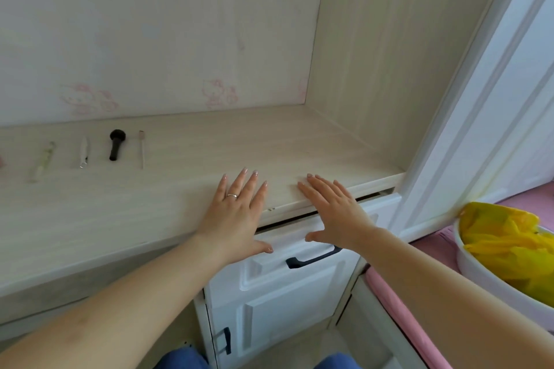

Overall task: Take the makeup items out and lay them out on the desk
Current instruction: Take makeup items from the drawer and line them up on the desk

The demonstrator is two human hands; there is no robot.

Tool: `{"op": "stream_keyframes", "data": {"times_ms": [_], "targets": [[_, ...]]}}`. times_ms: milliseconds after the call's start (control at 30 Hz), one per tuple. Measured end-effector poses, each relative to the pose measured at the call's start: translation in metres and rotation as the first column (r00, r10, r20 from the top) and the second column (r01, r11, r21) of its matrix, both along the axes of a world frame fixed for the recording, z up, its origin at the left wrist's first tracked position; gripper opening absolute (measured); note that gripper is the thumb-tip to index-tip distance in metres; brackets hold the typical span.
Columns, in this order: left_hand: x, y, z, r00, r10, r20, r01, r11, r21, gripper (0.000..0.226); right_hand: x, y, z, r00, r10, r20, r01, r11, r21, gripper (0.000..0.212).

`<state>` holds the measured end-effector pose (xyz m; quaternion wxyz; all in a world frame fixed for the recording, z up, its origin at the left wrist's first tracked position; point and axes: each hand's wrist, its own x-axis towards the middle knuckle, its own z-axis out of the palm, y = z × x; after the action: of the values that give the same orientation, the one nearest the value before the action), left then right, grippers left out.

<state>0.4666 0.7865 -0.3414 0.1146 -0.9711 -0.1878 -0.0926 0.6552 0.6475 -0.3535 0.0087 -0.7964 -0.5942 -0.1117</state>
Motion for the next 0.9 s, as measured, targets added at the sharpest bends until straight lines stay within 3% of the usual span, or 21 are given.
{"op": "stream_keyframes", "data": {"times_ms": [200, 433, 900], "targets": [[0.005, 0.002, -0.005, 0.999, 0.009, 0.031, -0.006, 0.995, -0.103, 0.103, -0.006, 0.003, -0.009, 0.999, -0.038, 0.004, 0.037, 0.992, 0.123, 0.097], [0.005, 0.003, -0.011, 0.997, 0.004, 0.079, 0.002, 0.997, -0.078, 0.089, -0.012, 0.007, -0.017, 0.997, -0.076, 0.029, 0.066, 0.966, 0.250, 0.086], [0.004, -0.001, -0.009, 0.996, 0.033, 0.087, -0.029, 0.999, -0.045, 0.085, -0.011, 0.009, -0.023, 0.996, -0.075, 0.055, 0.057, 0.957, 0.283, 0.085]]}}
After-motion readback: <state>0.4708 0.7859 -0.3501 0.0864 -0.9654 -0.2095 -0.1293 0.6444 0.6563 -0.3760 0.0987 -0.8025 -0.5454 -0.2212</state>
